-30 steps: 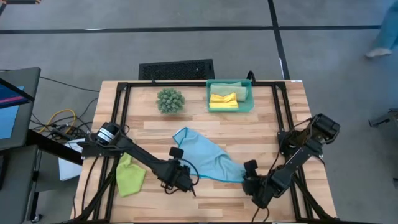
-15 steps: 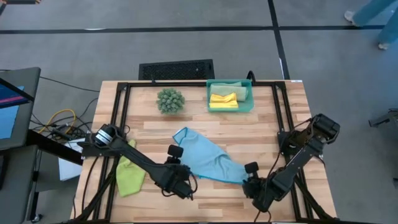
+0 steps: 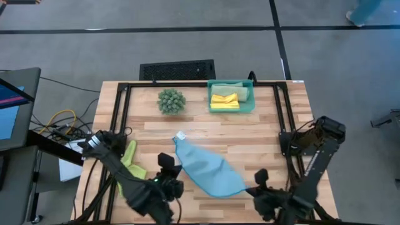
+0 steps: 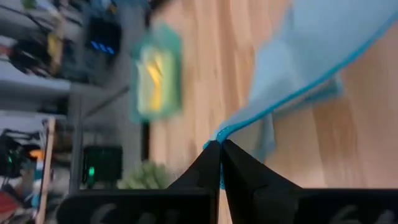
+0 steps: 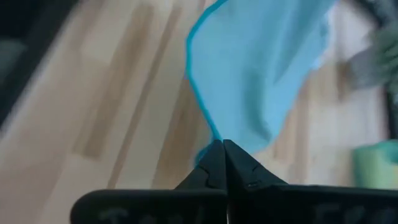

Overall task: Roll microfiber towels into tight, uniform cylinder then place into a basket
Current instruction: Roll the blue microfiber cloth

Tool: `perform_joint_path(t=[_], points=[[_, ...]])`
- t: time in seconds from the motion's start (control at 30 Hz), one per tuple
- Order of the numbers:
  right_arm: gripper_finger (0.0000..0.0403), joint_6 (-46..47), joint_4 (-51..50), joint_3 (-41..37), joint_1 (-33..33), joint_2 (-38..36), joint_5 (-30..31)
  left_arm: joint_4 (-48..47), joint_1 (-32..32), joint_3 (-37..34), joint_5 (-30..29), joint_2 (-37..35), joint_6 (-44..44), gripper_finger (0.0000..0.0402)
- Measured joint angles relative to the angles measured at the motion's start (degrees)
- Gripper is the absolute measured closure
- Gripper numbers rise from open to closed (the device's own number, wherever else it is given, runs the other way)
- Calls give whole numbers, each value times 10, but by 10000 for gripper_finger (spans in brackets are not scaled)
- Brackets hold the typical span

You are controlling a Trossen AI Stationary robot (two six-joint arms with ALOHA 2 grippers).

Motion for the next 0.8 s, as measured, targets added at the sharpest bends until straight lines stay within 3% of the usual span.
perform_joint_path(t=[0.33,0.53,0.7,0.8], points=[[398,-4,-42,151,72,-48,183,1,-64,209,-110,-1,-7,401],[388,20,-45,128,66,-84,162,-1,-55,198,-106,-17,-45,401],[344,35,-7,47,28,-73,141,17,-8,198,-102,-13,-19,401],[312,36,57,-23,6,-69,109,46,43,197,-66,-13,9,401]])
